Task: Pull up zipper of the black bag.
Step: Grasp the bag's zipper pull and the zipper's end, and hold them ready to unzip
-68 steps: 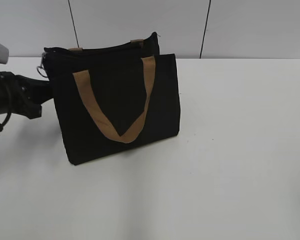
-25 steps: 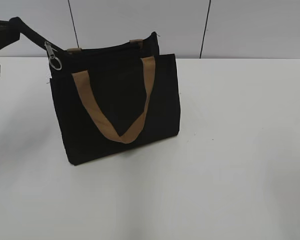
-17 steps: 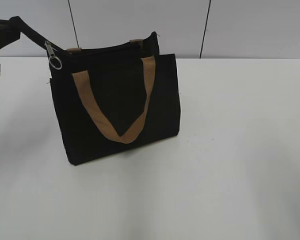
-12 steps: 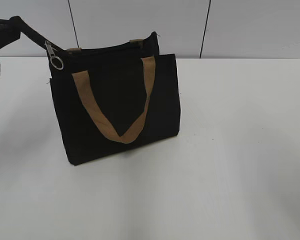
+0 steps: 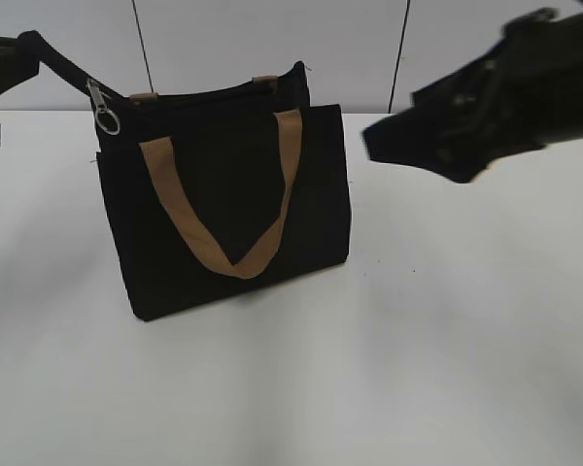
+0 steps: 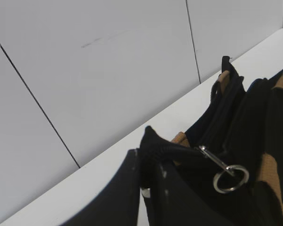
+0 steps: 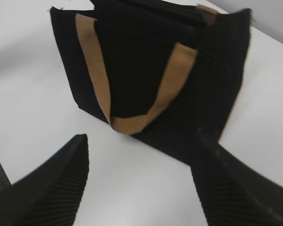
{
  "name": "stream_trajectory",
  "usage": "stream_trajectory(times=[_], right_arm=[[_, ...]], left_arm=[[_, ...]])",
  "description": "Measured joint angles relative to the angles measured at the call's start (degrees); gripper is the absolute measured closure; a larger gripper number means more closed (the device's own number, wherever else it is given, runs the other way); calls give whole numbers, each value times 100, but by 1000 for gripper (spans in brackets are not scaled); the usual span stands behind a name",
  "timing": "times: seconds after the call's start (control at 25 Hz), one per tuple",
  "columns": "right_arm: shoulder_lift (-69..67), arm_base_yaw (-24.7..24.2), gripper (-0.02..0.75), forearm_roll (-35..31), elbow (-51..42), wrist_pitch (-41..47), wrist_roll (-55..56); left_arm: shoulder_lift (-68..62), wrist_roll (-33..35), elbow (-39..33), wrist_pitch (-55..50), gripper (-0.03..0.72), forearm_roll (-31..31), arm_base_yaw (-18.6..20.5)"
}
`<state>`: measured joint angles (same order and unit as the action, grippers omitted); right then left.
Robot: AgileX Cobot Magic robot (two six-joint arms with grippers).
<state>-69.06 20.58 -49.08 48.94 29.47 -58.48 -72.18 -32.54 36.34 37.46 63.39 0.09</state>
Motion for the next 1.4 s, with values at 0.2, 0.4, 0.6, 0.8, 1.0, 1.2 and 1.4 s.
stream_trajectory(times=[0.2,0.4,0.6,0.8,1.0,1.2,1.4], right_arm=[[-1407,996,223,-11,1055,-426,-15],[-2593,1558,223,-16,2180,-603,-15],[-3452,1894,223,-16,2928,-639,-17],[-4019,2150,223,-16,3512,-644,-17],[-4320,2233,223,-22,3808,-704,137],[-4402,2233,276,-44,3820,-769,392],[-4427,2233,392,-247,3844,-902,451]], left_arm=[[0,-5,0,0,666,0,0],[0,-5,0,0,666,-2,0],[0,-5,0,0,666,-2,0],[0,-5,0,0,666,-2,0],[19,-5,0,0,666,-2,0],[60,-5,0,0,666,-2,0],[60,-5,0,0,666,-2,0]])
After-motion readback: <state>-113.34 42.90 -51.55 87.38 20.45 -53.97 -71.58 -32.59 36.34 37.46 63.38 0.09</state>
